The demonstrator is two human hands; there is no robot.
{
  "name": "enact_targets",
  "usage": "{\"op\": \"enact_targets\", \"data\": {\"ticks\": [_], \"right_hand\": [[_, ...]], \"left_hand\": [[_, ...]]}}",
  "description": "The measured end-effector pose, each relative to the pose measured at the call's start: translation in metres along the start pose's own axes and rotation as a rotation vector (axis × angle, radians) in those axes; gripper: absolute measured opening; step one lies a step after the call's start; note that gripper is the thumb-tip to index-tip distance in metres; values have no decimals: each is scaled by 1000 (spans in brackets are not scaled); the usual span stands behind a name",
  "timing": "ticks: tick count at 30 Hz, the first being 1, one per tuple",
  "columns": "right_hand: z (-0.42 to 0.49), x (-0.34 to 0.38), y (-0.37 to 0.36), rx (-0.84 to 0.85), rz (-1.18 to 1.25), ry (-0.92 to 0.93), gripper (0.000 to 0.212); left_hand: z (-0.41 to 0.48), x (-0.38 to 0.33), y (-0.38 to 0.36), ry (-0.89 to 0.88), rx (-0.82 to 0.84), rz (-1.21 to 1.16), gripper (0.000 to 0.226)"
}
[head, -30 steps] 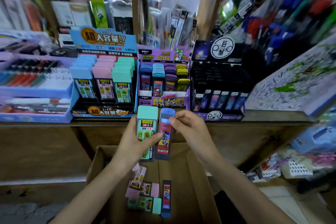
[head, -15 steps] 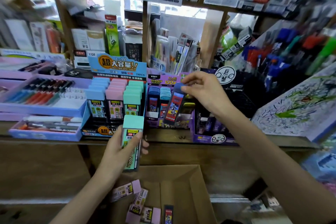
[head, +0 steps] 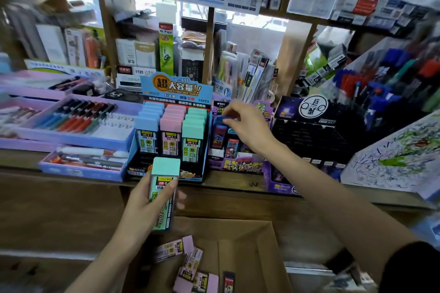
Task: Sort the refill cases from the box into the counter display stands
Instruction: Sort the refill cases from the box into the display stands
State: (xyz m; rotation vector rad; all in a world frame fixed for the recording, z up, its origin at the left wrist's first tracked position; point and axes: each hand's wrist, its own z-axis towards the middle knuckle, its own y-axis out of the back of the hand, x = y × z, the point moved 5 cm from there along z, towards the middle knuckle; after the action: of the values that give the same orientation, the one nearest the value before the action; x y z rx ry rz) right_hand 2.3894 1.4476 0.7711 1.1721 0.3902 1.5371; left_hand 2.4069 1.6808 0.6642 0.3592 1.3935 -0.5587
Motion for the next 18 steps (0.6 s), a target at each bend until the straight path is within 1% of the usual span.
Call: {"op": "enact_targets", "data": {"ticks": [4,5,7,8,9,10,12,13,15,16,18], "right_hand": [[-2,-3,-11,83,-213,42,12],[-3,-1,-10,80,-243,51,13],[-4,13,-3,11,-275,103,16],[-6,23,0,-23,-235,136,17],[-9,36,1,-20,-136,151,17],[-14,49,-2,35,3,147,17],[-24,75,-17,251,256,96,18],[-30,85,-26,345,317,63,19],[-35,100,-40,442,352,31,17],[-34,105,-43,452,355,33,13],[-23,111,-40,420,346,59,11]], "left_hand": [[2,1,4,-4,10,23,21],[3,-1,5,-7,15,25,21],[5,-5,5,-22,35,21,22],[6,-8,5,-38,49,22,23],[8,-12,5,-57,63,28,24],[10,-16,4,-74,76,32,25],[16,-23,3,-100,97,12,26],[19,-26,2,-112,110,-2,26],[23,-31,3,-131,134,-17,26],[26,-33,5,-139,135,-14,26],[31,-34,17,-164,91,49,27]]}}
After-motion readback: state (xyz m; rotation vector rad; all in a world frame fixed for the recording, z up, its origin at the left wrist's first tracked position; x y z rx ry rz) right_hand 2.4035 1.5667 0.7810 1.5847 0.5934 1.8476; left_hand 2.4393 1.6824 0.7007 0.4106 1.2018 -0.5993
